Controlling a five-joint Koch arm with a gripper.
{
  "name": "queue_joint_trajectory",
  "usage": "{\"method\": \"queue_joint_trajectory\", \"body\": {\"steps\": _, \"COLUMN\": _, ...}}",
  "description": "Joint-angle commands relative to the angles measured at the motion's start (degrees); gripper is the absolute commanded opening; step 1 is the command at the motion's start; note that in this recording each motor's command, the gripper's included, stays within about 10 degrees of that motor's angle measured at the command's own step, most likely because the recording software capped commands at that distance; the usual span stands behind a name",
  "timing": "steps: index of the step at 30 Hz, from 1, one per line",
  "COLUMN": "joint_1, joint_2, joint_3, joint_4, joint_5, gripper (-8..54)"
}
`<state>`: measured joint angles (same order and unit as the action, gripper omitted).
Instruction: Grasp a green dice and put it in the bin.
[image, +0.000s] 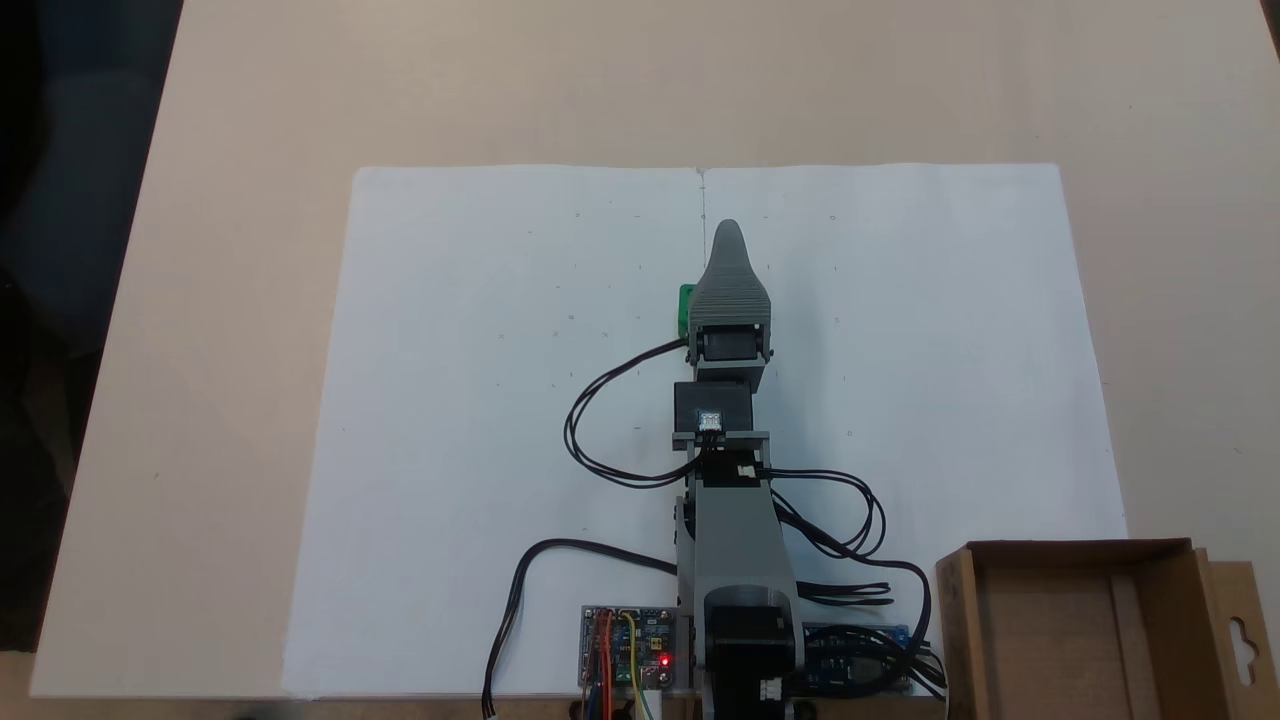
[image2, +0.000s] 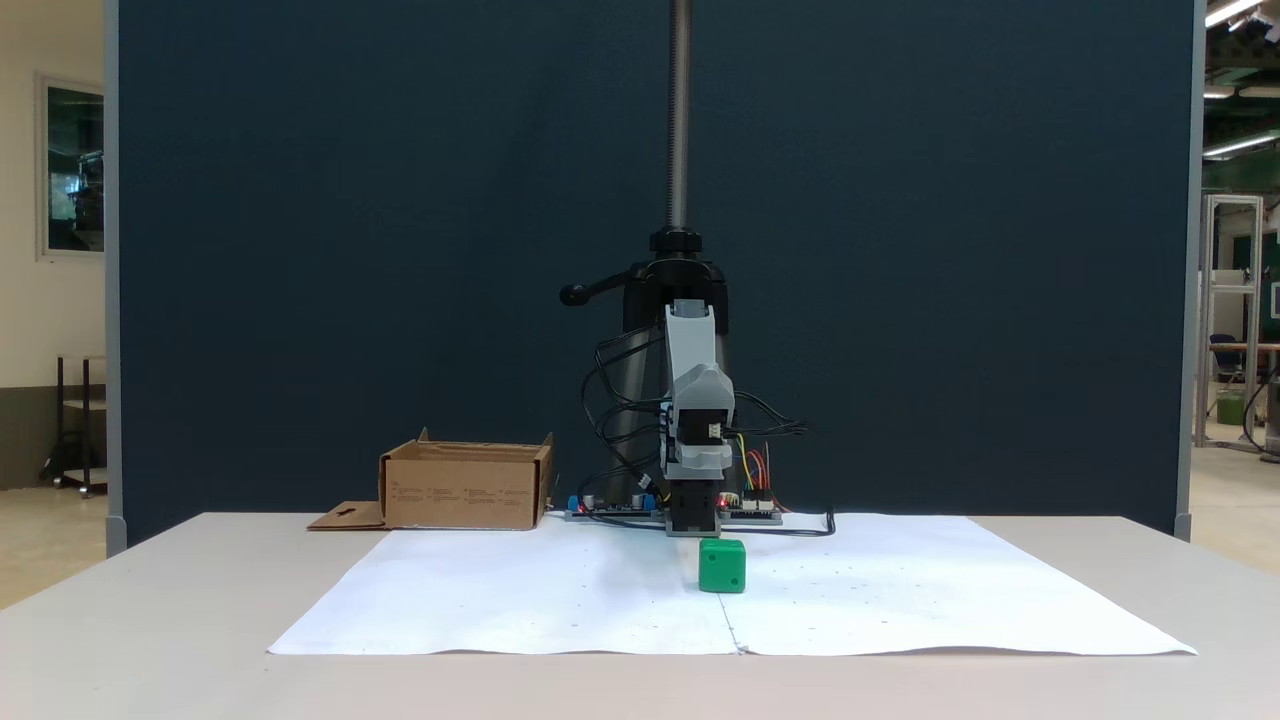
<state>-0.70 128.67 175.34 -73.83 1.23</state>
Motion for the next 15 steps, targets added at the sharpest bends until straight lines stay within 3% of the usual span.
{"method": "queue_joint_trajectory", "body": {"steps": 1, "joint_1": 2.1, "joint_2": 6.7, "joint_3": 4.0, "joint_4": -9.5, "joint_5": -4.3, "gripper": 45.7}}
{"method": "queue_joint_trajectory", "body": {"steps": 15, "joint_1": 1.8, "joint_2": 6.7, "joint_3": 4.0, "joint_4": -9.5, "joint_5": -4.3, "gripper": 45.7}}
